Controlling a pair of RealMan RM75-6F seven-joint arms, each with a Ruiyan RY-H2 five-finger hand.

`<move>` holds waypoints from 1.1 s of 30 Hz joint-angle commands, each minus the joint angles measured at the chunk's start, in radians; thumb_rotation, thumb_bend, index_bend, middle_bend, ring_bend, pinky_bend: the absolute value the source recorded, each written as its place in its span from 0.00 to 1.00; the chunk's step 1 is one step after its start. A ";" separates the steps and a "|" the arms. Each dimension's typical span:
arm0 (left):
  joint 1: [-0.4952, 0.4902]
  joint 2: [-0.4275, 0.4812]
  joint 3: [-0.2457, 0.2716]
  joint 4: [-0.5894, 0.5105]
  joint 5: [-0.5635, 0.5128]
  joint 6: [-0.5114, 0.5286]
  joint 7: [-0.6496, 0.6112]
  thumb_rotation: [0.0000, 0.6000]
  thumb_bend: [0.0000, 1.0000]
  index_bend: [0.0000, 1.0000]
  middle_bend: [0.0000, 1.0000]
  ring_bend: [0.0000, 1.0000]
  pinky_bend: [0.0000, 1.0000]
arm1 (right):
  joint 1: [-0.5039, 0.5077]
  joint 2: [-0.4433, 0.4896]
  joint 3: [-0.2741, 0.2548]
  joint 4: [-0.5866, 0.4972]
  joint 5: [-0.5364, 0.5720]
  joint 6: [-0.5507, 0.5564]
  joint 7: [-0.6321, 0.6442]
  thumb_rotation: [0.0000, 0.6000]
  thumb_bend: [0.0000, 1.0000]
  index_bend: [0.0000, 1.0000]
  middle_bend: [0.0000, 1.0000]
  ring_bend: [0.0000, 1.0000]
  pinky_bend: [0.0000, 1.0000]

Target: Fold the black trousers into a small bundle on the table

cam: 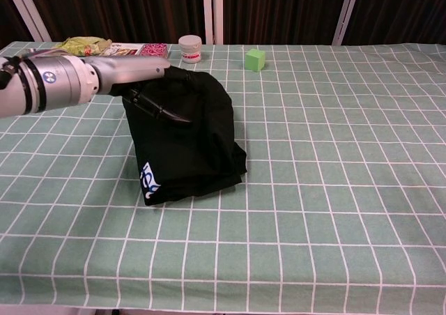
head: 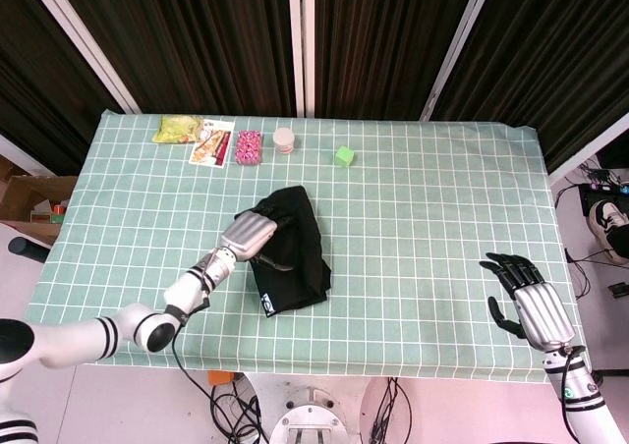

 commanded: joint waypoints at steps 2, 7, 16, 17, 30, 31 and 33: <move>-0.045 -0.065 0.017 0.087 -0.063 -0.047 0.081 0.41 0.07 0.19 0.18 0.08 0.18 | -0.002 0.002 -0.001 -0.005 0.002 0.000 -0.005 1.00 0.48 0.23 0.17 0.13 0.18; -0.014 -0.011 0.016 -0.030 -0.076 0.071 0.158 0.42 0.07 0.19 0.18 0.08 0.18 | -0.011 0.008 -0.003 -0.007 0.000 0.013 -0.004 1.00 0.48 0.23 0.17 0.13 0.18; 0.095 0.121 0.093 -0.328 0.077 0.263 0.218 0.41 0.07 0.20 0.18 0.08 0.18 | -0.019 0.000 -0.006 0.011 -0.006 0.026 0.015 1.00 0.48 0.23 0.17 0.13 0.18; 0.098 0.126 0.103 -0.343 0.079 0.258 0.227 0.41 0.07 0.20 0.18 0.08 0.18 | -0.019 -0.001 -0.007 0.012 -0.007 0.026 0.016 1.00 0.48 0.23 0.17 0.13 0.18; 0.077 0.051 0.141 -0.399 0.152 0.148 0.192 0.42 0.06 0.20 0.22 0.08 0.18 | -0.025 0.001 -0.010 0.013 -0.011 0.034 0.017 1.00 0.48 0.23 0.17 0.13 0.18; 0.072 0.037 0.136 -0.388 0.152 0.144 0.197 0.42 0.06 0.20 0.22 0.08 0.18 | -0.026 0.001 -0.010 0.014 -0.010 0.033 0.017 1.00 0.48 0.23 0.17 0.13 0.18; 0.062 0.000 0.124 -0.360 0.148 0.143 0.220 0.42 0.06 0.20 0.22 0.08 0.18 | -0.026 -0.001 -0.010 0.015 -0.010 0.031 0.019 1.00 0.48 0.23 0.17 0.13 0.18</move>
